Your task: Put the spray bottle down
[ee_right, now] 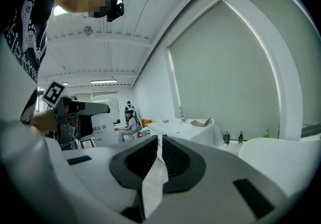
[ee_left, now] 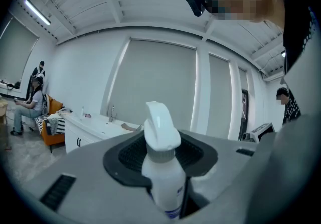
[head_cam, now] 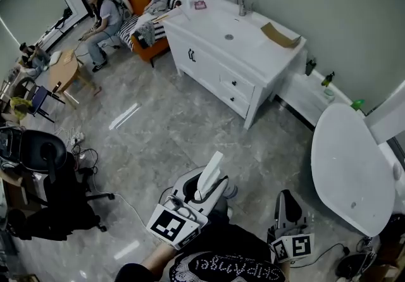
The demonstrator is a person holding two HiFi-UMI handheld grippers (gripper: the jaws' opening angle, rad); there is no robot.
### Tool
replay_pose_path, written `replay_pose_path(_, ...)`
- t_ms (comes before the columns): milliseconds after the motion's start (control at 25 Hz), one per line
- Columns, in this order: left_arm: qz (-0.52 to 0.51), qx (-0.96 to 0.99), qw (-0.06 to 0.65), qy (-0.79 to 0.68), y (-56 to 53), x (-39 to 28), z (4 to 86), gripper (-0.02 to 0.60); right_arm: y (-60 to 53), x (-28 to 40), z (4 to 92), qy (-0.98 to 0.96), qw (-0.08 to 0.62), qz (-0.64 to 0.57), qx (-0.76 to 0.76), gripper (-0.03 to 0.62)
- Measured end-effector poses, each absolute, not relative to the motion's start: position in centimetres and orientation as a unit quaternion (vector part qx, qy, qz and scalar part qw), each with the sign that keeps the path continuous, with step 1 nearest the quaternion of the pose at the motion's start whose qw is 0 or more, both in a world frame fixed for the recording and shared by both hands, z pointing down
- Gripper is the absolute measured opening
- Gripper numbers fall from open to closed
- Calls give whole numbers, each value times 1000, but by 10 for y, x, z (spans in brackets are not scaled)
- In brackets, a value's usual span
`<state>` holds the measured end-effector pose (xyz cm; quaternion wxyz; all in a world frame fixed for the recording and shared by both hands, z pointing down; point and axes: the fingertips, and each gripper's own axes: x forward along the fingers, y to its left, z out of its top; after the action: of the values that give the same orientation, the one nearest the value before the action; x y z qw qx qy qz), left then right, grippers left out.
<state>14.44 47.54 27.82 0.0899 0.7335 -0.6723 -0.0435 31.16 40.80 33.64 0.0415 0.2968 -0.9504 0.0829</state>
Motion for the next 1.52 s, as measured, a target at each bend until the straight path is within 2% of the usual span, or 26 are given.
replay_pose_path(320,-38,734,105,-670,447,125,290,153,383,296,355,-945,62,104,303,40)
replay_pose_path(560,-13,753,119,-647,402,94,301,154,343,259,346,-940,54,104,321,40)
replay_pose_path(1160,0,794,97,-601,301,-3,292,153,250,168,340,-918,43,97,383,40)
replay_pose_path(1520,15,804,116,-583,256,-26,308,154,217,140,359,-912,63,116,388,40)
